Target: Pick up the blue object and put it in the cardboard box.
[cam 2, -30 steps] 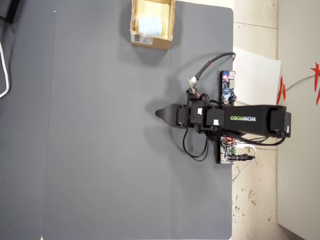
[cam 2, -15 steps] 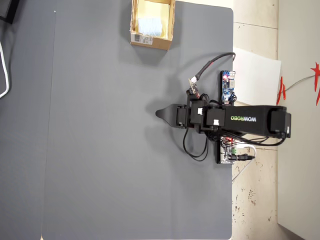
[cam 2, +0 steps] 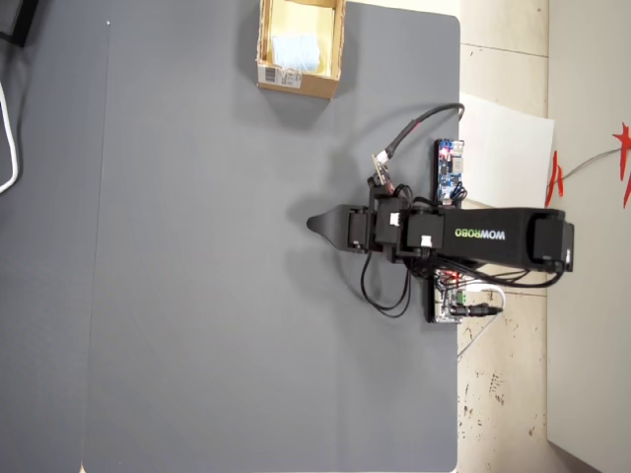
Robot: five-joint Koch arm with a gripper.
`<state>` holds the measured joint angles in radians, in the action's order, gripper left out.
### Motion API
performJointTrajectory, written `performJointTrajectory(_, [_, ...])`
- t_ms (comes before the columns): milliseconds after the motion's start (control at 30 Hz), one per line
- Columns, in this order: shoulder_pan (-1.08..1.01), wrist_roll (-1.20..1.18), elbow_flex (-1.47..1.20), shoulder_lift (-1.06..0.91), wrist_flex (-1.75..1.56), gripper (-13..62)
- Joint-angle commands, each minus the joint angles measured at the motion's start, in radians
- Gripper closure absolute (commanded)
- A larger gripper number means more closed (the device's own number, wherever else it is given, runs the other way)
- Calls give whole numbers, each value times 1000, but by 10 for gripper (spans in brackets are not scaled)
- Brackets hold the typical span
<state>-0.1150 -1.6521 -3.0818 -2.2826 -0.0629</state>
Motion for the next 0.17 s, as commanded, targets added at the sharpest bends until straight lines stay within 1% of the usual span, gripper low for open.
performJointTrajectory(0, [0,-25,-37,-84,110,153])
performJointTrajectory(133, [0,-25,-37,-84,110,153])
